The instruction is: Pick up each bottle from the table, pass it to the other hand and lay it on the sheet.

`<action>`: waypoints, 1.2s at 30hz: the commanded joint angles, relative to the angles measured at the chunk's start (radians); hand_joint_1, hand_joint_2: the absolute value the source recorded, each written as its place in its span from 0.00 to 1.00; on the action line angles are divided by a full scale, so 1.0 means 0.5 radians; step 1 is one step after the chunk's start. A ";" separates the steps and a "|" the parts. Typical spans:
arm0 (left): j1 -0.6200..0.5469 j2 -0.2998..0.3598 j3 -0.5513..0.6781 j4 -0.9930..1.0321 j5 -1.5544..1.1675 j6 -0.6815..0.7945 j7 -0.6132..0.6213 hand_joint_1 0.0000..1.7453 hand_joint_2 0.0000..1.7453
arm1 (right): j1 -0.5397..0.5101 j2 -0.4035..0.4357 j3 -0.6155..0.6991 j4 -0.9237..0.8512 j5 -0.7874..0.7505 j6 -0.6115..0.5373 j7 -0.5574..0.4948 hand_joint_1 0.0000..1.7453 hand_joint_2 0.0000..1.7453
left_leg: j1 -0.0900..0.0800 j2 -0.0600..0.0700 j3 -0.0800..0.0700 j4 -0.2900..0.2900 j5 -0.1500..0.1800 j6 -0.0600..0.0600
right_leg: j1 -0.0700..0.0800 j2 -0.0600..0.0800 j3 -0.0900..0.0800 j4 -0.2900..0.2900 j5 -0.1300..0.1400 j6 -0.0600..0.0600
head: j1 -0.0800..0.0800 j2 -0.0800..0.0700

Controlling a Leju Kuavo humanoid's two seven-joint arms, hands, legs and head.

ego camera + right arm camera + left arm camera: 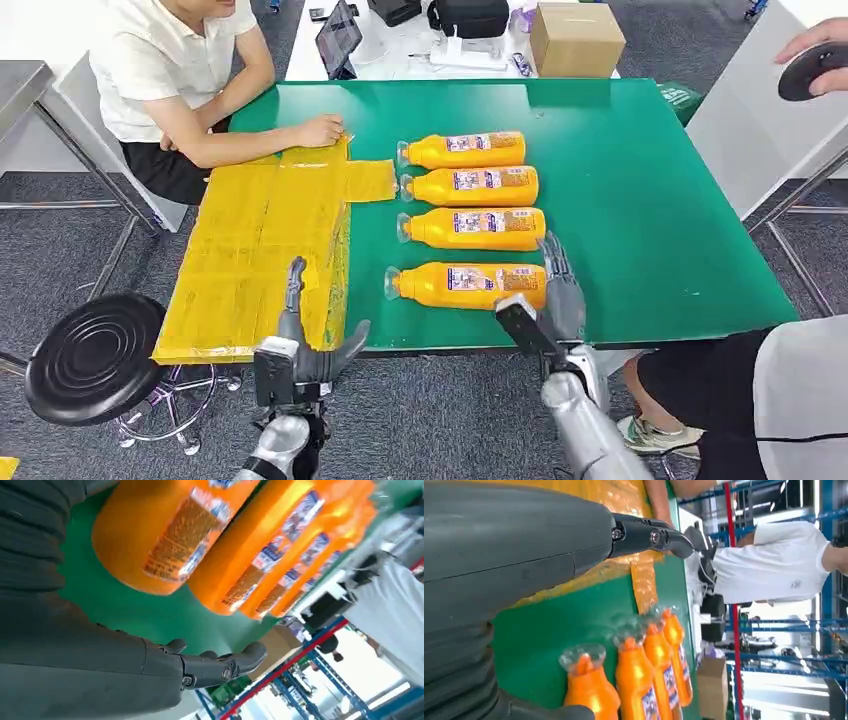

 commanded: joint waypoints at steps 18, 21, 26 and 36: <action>-0.206 -0.045 -0.156 0.327 0.211 -0.096 0.029 0.00 1.00 | -0.530 -0.104 0.558 0.771 0.658 0.262 0.414 0.00 1.00 | 0.002 0.002 0.008 -0.001 -0.002 -0.003 | 0.002 0.000 0.007 -0.001 -0.001 -0.004 | 0.000 0.000; -0.210 -0.045 -0.161 0.331 0.215 -0.096 0.030 0.00 1.00 | -0.523 -0.109 0.580 0.802 0.673 0.297 0.438 0.00 1.00 | 0.001 0.000 0.003 -0.001 0.000 -0.002 | 0.001 -0.001 0.003 -0.001 -0.001 -0.003 | 0.000 0.000; -0.218 -0.047 -0.171 0.302 0.233 -0.110 0.029 0.00 1.00 | -0.587 -0.114 0.675 0.890 0.791 0.441 0.669 0.00 1.00 | 0.002 0.000 0.007 -0.001 -0.001 -0.004 | 0.002 -0.002 0.007 -0.001 -0.001 -0.004 | 0.000 0.000; -0.213 -0.043 -0.177 0.273 0.251 -0.102 0.051 0.00 1.00 | -0.642 -0.133 0.819 0.901 0.997 0.404 0.933 0.00 1.00 | 0.001 0.000 0.011 -0.001 0.000 -0.002 | 0.002 -0.002 0.011 -0.001 0.000 -0.003 | 0.000 0.000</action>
